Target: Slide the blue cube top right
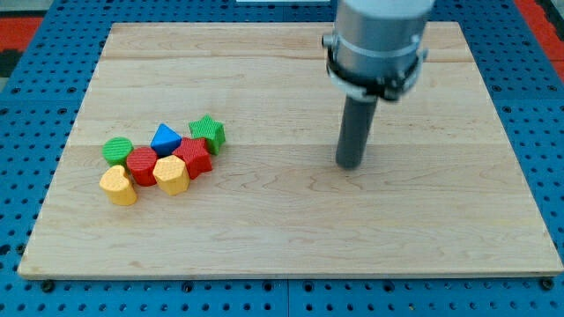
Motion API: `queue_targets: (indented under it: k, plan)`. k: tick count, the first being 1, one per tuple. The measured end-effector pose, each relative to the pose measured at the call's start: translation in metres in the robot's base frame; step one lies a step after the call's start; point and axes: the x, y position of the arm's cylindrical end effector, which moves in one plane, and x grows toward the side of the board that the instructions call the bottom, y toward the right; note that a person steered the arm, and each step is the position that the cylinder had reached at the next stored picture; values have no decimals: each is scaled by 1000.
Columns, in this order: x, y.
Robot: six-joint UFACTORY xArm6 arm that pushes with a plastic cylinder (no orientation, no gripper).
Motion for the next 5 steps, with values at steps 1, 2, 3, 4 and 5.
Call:
queue_targets:
  k: [1, 2, 3, 4, 5]
  plan:
    - [-80, 0]
    - [-96, 39]
    - [-130, 75]
    - [-177, 88]
    - [-133, 102]
